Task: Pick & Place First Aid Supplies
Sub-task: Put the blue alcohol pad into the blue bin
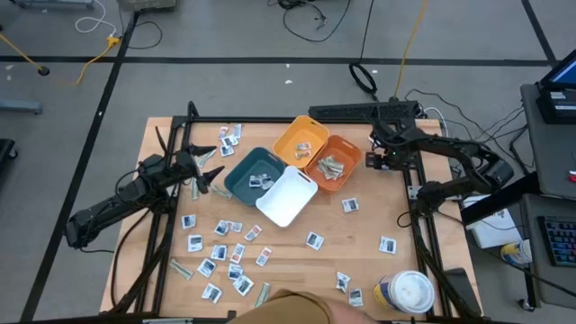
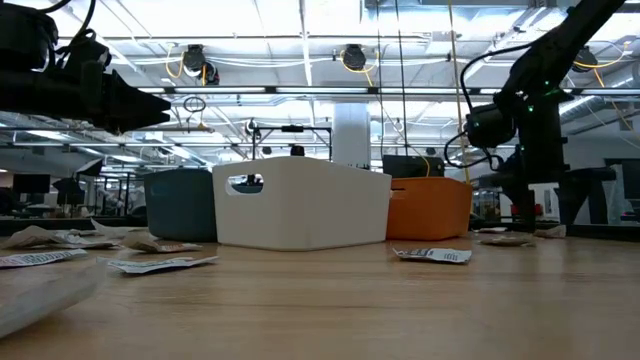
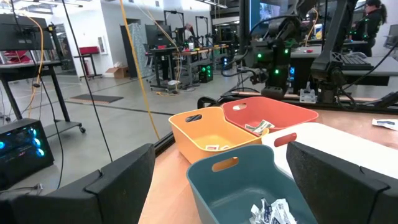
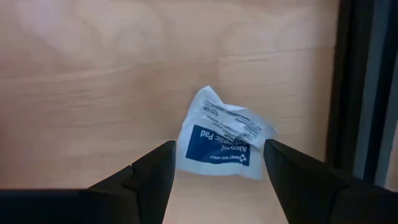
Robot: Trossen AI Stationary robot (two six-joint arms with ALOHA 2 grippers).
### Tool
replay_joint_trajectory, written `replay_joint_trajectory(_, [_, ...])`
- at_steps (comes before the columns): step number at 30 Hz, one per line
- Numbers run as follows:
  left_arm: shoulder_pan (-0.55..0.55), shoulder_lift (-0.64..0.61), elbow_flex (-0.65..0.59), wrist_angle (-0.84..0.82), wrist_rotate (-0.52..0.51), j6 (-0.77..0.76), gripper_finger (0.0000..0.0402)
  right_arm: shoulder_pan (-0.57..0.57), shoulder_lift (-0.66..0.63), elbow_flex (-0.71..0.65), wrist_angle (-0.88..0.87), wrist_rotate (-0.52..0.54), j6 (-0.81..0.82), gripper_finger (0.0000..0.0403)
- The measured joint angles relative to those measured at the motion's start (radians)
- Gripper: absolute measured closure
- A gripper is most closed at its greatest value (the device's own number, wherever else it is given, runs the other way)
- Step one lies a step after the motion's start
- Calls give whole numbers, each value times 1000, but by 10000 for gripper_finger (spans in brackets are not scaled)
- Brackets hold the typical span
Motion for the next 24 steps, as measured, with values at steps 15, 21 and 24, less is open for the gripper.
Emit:
replay_joint_trajectory(15, [0, 0, 0, 0, 0, 0, 34, -6, 0, -32, 42, 17, 42, 383])
replay_joint_trajectory(21, [0, 0, 0, 0, 0, 0, 34, 22, 1, -20, 6, 18, 50, 396])
replay_joint_trajectory(24, [0, 0, 0, 0, 0, 0, 34, 46, -2, 21, -57, 18, 37, 399])
